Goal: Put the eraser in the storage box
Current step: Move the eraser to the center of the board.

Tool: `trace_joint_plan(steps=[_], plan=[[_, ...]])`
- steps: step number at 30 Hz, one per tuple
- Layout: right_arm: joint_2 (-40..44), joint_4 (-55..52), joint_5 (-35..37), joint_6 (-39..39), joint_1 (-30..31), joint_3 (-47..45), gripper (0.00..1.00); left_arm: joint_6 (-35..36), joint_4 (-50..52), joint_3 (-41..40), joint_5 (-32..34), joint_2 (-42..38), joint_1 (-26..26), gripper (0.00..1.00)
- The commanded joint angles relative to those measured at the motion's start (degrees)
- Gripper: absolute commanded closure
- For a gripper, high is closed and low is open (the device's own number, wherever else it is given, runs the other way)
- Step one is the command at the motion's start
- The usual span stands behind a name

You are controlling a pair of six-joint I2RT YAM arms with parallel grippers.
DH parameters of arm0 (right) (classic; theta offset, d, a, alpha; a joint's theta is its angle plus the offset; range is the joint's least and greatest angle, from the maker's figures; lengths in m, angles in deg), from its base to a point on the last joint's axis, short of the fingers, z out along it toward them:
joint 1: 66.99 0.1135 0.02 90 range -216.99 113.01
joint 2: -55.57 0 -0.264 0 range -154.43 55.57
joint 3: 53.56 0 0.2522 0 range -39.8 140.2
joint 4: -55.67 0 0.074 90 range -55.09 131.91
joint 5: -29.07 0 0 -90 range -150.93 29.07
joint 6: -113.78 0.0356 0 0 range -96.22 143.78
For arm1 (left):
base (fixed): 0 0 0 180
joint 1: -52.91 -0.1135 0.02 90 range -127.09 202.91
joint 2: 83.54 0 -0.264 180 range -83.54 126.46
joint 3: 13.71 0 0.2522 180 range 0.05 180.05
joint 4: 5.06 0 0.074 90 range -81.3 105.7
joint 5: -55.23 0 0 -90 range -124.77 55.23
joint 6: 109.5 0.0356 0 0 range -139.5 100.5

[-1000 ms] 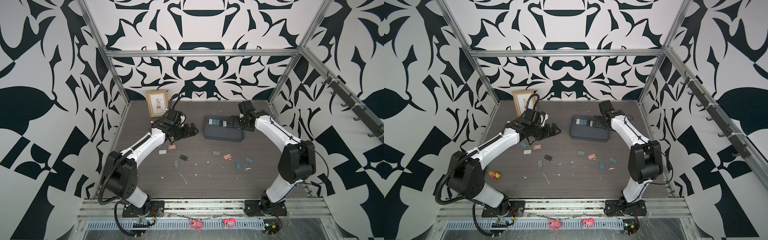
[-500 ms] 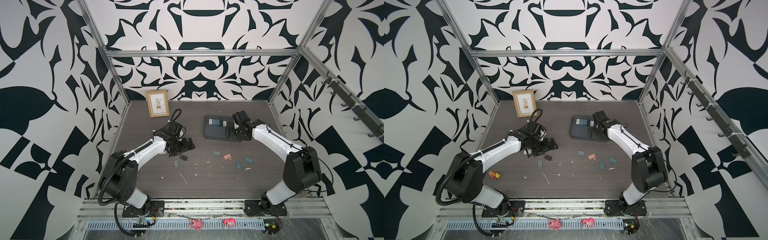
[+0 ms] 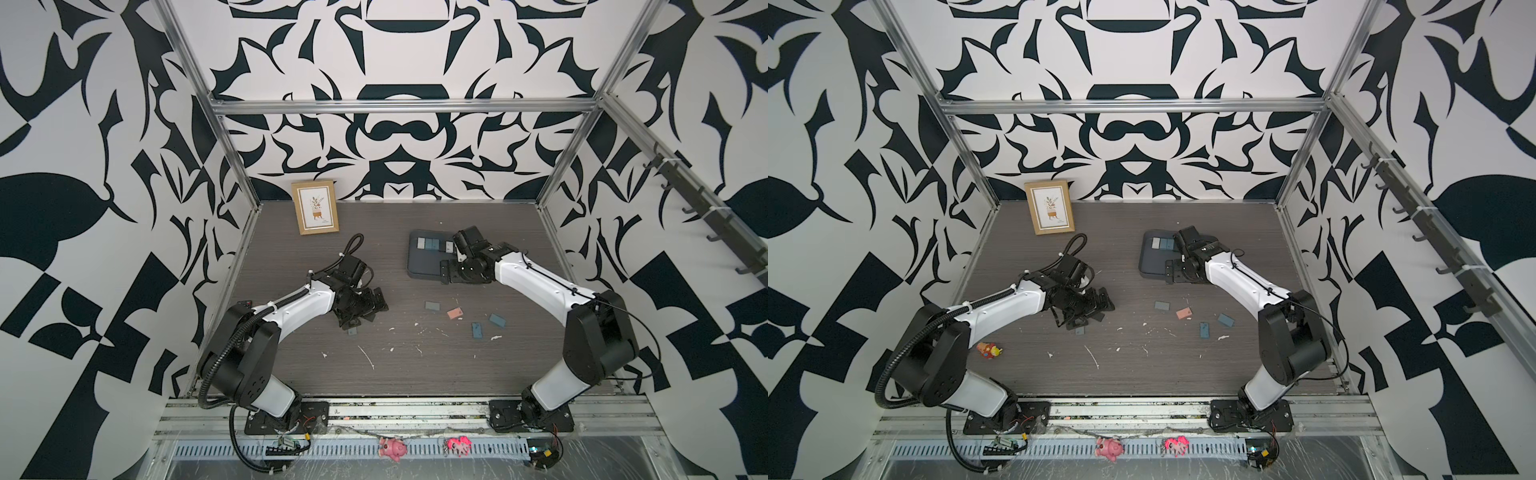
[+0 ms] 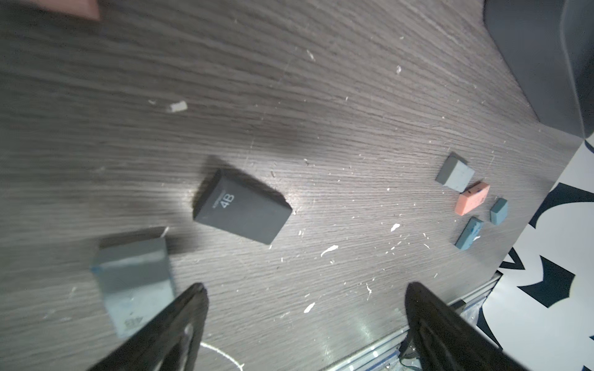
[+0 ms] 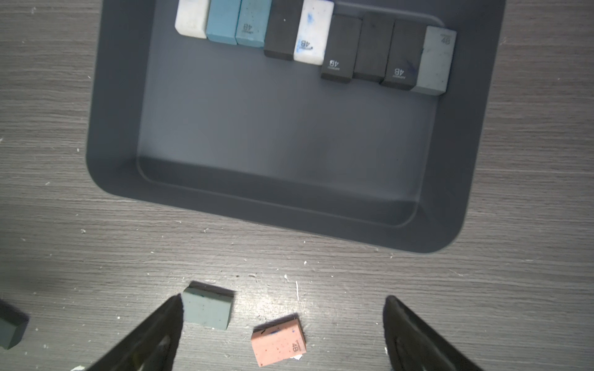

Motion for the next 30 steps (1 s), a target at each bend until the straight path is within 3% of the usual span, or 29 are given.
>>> trace_joint_plan(steps=[1,11,30], plan=[[1.1,1.2,0.2,0.3,0.2,-0.6,0.02,-1.1,-0.6,-0.1,0.2,2.1,0.2,0.01],[1.2,2.4,-0.3,-0.2,0.2,-1.3,0.02,-1.1,-3.5,1.1,-0.2,6.6,0.2,0.01],[1.4,2.9,-2.9,-0.3,0.2,-0.8,0.02,0.4,-5.3,10.7,-1.7,15.0,0.2,0.01]])
